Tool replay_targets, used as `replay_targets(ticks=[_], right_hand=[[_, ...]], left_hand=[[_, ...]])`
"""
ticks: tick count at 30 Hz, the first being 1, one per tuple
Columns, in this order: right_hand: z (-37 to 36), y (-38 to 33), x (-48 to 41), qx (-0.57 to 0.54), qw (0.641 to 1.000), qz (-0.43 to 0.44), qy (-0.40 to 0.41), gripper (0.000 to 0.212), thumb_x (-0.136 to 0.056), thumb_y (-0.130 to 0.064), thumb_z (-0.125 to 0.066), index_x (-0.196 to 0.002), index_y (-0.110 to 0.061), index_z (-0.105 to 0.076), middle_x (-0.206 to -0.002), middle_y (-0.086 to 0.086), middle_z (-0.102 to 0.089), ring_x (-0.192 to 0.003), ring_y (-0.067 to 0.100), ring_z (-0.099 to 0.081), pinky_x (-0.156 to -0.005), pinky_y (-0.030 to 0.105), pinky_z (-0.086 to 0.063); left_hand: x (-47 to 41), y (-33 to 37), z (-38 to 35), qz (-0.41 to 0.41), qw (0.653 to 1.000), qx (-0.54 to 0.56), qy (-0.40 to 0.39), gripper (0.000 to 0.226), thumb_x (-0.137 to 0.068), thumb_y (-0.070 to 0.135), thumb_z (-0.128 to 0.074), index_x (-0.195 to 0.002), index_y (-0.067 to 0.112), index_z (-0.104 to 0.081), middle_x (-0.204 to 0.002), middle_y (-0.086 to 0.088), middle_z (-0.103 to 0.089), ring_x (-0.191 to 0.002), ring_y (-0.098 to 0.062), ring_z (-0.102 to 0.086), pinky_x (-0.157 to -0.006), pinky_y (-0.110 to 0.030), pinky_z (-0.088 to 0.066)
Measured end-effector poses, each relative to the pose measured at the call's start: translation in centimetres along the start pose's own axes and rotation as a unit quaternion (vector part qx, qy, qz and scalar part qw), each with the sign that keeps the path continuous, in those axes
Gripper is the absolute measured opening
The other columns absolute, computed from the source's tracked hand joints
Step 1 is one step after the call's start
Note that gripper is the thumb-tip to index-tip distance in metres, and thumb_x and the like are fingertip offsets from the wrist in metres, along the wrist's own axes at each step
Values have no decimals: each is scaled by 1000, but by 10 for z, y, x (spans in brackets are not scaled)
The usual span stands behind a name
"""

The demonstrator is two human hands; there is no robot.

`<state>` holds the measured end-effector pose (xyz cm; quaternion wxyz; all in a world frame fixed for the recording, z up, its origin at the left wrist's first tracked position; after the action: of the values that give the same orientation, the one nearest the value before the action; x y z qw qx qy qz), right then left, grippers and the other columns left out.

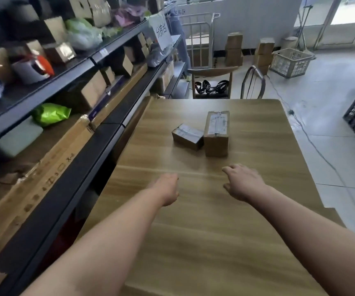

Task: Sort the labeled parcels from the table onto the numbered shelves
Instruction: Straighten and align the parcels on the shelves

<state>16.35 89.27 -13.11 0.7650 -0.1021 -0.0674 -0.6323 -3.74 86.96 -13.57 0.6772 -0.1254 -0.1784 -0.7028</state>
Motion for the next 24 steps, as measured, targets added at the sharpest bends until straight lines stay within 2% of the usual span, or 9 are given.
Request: replay_targets(ticks=[3, 8, 13, 16, 19, 24], right_hand=[[0, -3, -46, -12, 1000, -1, -16, 54, -93, -38, -55, -142, -23, -39, -147, 3, -38, -138, 24, -32, -106, 42, -35], [10, -1, -117, -31, 999, -26, 19, 57, -93, -37, -54, -145, -24, -33, -159, 7, -13, -147, 29, -13, -112, 45, -28], [11, 15, -177, -28, 996, -72, 35, 69, -93, -47, -51, -150, -31, -15, -161, 8, 7, -147, 36, 4, -117, 48, -14], [3, 19, -212, -54, 992, -103, 39, 74, -90, -61, -47, -150, -41, -10, -161, 6, 12, -146, 39, 11, -118, 52, -8], [-9, 16, -233, -65, 990, -113, 53, 78, -82, -72, -47, -148, -47, -12, -161, 5, 10, -145, 41, 12, -115, 55, -10], [-9, 26, -224, -73, 986, -117, 94, 72, -78, -58, -60, -140, -51, -25, -161, -3, 0, -145, 35, 5, -105, 53, -27]], left_hand=[[-45, -4, 18, -7, 1000, -6, -1, 53, -97, 30, -54, -144, 16, -37, -151, -5, -37, -138, -25, -37, -109, -36, -36], [-119, -8, 39, -16, 1000, 11, -3, 57, -96, 31, -56, -147, 16, -35, -152, -5, -36, -138, -25, -38, -107, -36, -35], [-191, -4, 50, -35, 998, 40, 20, 56, -96, 28, -56, -147, 14, -36, -152, -5, -36, -138, -23, -36, -107, -32, -33], [-224, -2, 51, -27, 996, 75, 44, 51, -95, 28, -58, -141, 15, -42, -148, -6, -40, -134, -24, -41, -104, -33, -36], [-248, -2, 43, -22, 996, 72, 56, 50, -94, 32, -59, -138, 18, -42, -145, -2, -41, -132, -25, -43, -102, -37, -39], [-275, 4, 47, -30, 995, 53, 82, 66, -95, 37, -56, -149, 16, -26, -156, -3, -22, -143, -24, -23, -111, -39, -29]])
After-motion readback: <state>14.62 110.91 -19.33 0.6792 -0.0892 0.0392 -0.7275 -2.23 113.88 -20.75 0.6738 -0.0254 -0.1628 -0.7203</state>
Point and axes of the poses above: each hand's wrist, its own x-axis away from the middle knuckle, its own z-axis out of the back of the hand, y = z × x, the point moved 8 cm from there along -x, towards the middle knuckle
